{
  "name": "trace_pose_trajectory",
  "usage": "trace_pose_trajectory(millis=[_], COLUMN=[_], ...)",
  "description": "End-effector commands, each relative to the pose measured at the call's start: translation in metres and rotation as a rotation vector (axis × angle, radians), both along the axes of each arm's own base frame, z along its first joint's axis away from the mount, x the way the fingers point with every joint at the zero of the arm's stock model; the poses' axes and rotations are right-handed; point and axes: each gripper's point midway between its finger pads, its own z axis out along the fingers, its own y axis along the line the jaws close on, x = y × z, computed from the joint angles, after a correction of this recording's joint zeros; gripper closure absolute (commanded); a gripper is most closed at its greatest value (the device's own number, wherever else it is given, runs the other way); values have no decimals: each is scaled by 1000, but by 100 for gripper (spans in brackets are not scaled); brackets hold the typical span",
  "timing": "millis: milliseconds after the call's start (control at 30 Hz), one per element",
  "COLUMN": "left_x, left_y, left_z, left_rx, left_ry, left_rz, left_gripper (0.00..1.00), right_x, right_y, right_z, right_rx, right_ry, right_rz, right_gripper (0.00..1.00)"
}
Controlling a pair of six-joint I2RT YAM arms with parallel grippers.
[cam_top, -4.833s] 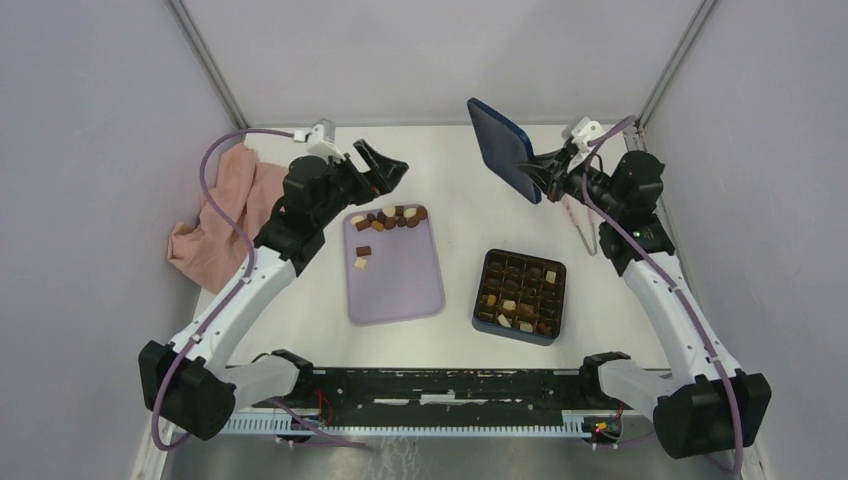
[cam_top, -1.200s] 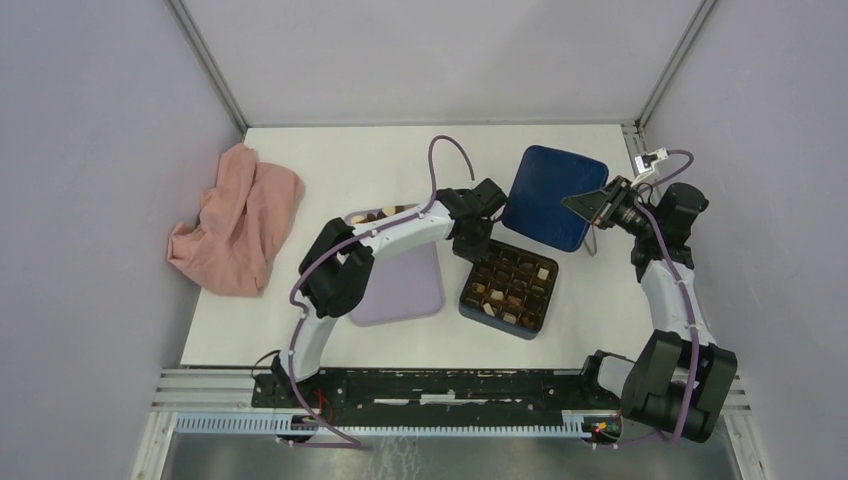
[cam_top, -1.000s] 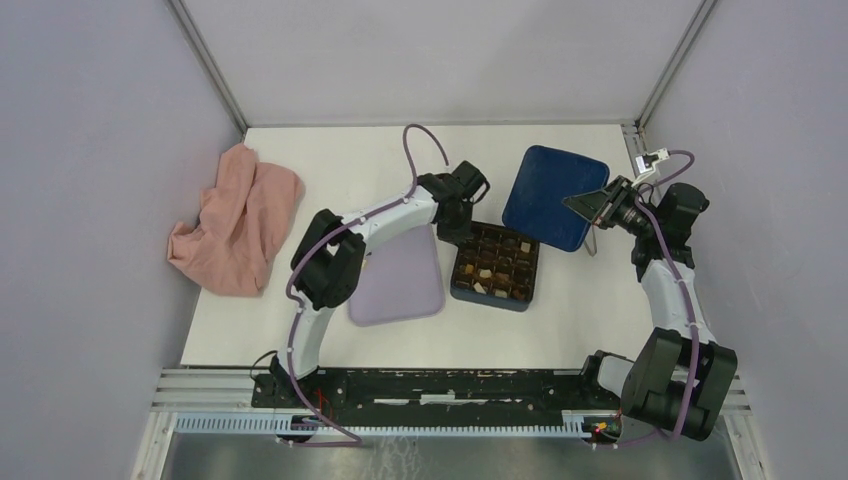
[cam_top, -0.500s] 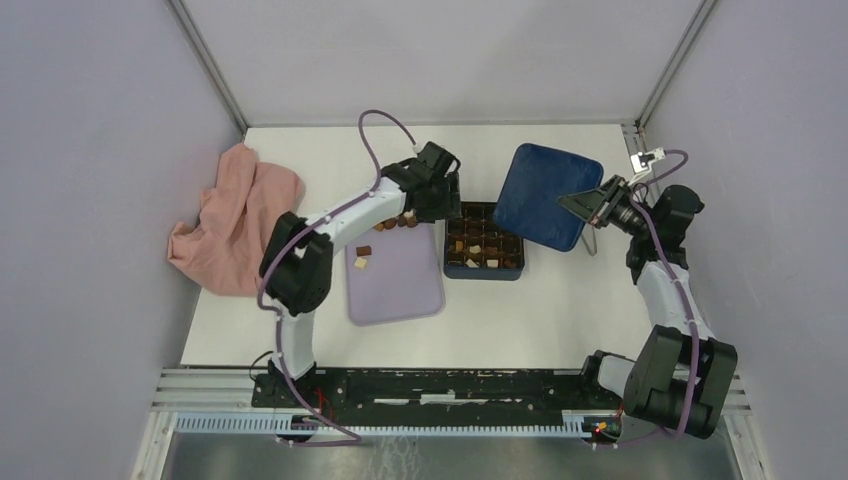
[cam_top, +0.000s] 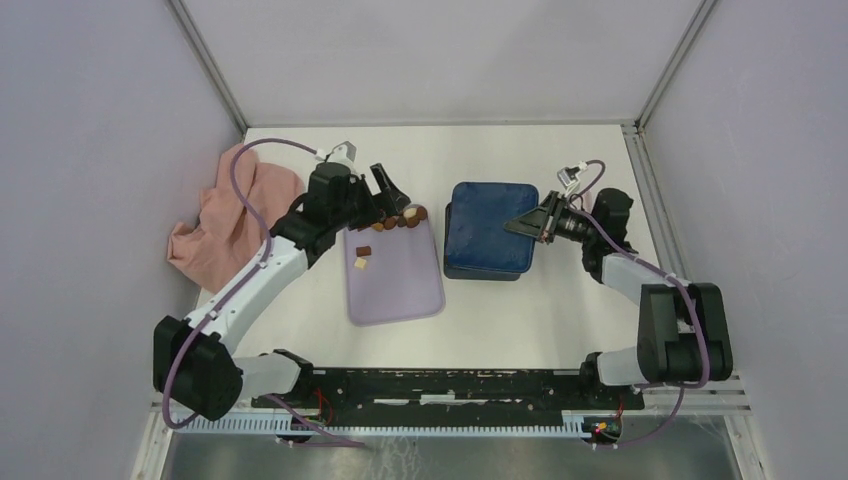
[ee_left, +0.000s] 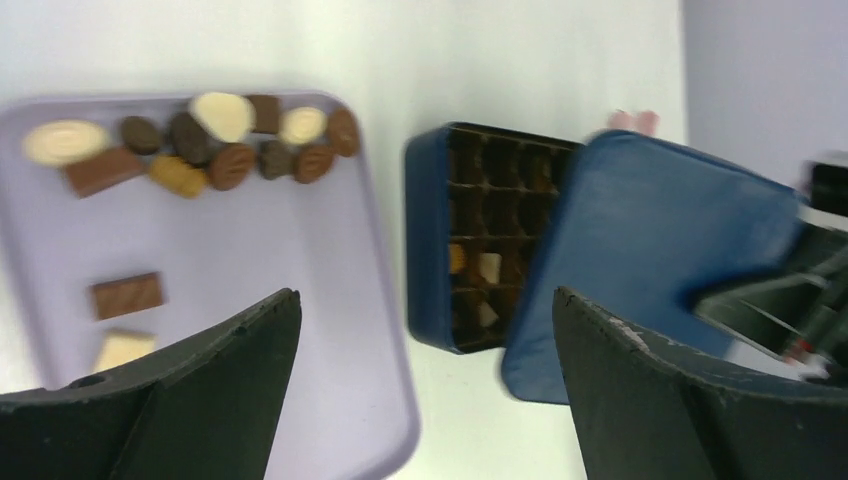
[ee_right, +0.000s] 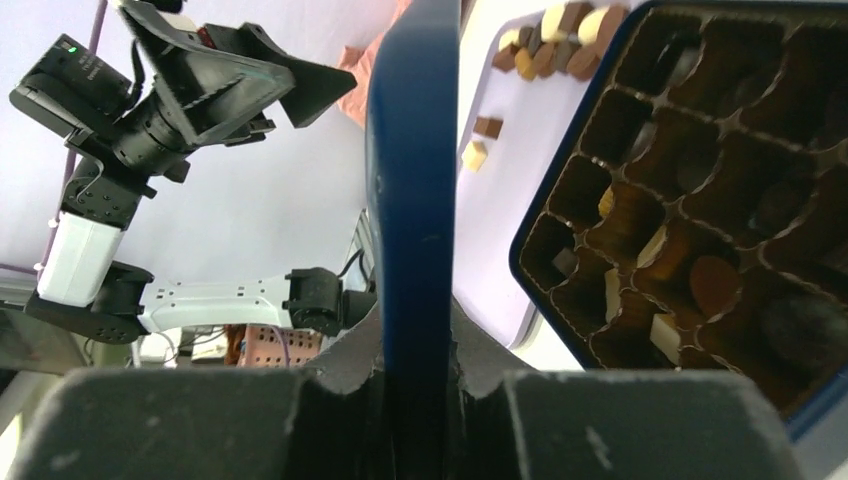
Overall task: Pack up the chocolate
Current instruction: Close the box lid on the packing box.
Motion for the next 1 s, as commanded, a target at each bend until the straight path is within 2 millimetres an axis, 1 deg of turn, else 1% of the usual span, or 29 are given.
trace_pose_trajectory(millis=[0, 133, 267, 333, 433, 500, 600, 767, 967], left_x=[-3, -4, -1, 2, 5, 7, 9, 9, 7], left_y=[-39, -47, -54, -58, -63, -68, -78, -96, -107], left_z=[14, -7, -24, -31, -45, -52, -62, -69, -80], left_rx=[-194, -215, -194, -187, -175, -176, -169, -169, -169], left_ry=[-42, 5, 43, 62, 96, 112, 140, 159, 194], left_rz=[-133, -163, -195, -214, -234, -253, -284, -348, -384], left_gripper=[0, 6, 15, 20, 25, 26, 27, 28, 28], right_x=[12, 21, 34, 37, 39, 40, 41, 47, 52], right_y=[21, 32, 37, 37, 34, 32, 31, 28, 21], right_z=[9, 1, -9, -17, -38, -47, -51, -59, -60], right_rx=[19, 50, 48, 32, -46, -83, -101, -142, -148], right_ry=[-62, -20, 19, 39, 81, 94, 100, 119, 121], right_rz=[53, 60, 59, 62, 60, 59, 56, 62, 35], right_gripper=[100, 100, 100, 100, 100, 100, 100, 99, 98])
